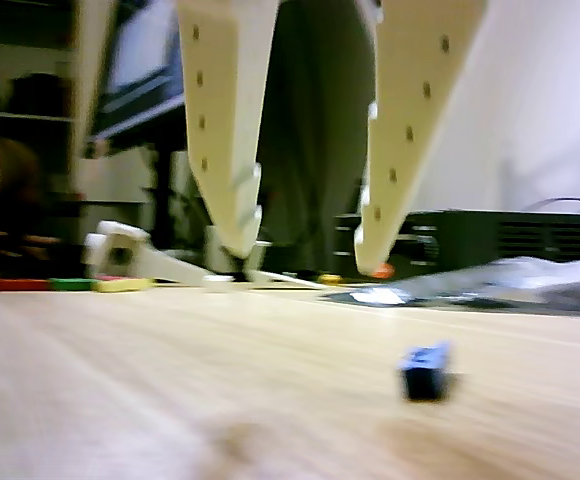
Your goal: Grasp a peg and put it in the crate.
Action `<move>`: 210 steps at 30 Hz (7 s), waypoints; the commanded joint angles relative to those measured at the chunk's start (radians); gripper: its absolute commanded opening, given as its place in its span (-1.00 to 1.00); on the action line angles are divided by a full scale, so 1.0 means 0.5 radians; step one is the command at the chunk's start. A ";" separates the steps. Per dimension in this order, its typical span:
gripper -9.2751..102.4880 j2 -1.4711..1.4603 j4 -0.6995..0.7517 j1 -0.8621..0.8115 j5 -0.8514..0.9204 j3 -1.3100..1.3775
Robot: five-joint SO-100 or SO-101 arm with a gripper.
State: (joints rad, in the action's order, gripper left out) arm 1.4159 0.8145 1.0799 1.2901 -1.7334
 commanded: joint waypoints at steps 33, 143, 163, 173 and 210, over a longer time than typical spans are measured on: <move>-0.50 -0.212 -0.172 -0.104 0.178 0.104; -0.82 0.264 -3.120 -3.261 0.178 -1.700; -0.85 0.540 -3.050 -3.246 0.172 -1.755; -0.85 1.583 -2.322 -2.553 -0.365 -2.065; -0.85 3.651 -0.224 -2.062 -2.709 -2.654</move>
State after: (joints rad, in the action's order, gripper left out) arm 3.1983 0.6657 0.0460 -0.0491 -3.0695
